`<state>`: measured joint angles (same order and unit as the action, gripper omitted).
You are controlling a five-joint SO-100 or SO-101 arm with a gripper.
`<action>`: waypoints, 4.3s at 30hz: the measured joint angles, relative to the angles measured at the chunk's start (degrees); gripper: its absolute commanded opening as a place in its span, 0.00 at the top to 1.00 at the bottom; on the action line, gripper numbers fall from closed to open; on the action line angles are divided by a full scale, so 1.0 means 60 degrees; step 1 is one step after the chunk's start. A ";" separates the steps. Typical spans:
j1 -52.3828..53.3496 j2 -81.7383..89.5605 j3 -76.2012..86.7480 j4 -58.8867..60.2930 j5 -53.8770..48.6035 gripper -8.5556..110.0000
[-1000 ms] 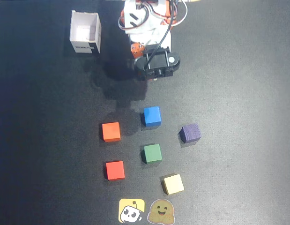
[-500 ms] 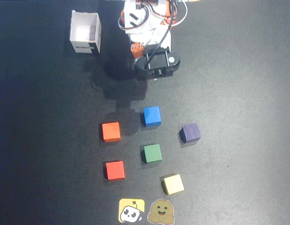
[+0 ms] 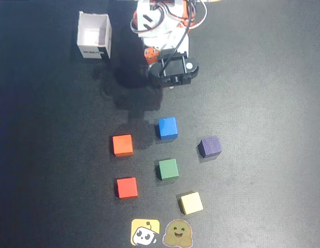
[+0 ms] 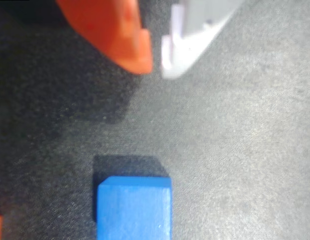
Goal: Put the red cube on top of the yellow cube.
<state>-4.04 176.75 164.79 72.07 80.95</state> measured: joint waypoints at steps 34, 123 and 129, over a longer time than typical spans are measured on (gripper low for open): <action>0.0029 0.0000 0.0000 0.0000 0.0000 0.92; 0.1362 -1.7798 -1.3799 -0.1904 -0.0952 0.73; 0.1362 -1.8223 -1.3799 -0.1904 -0.0879 0.73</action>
<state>4.13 67.41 82.00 60.64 75.67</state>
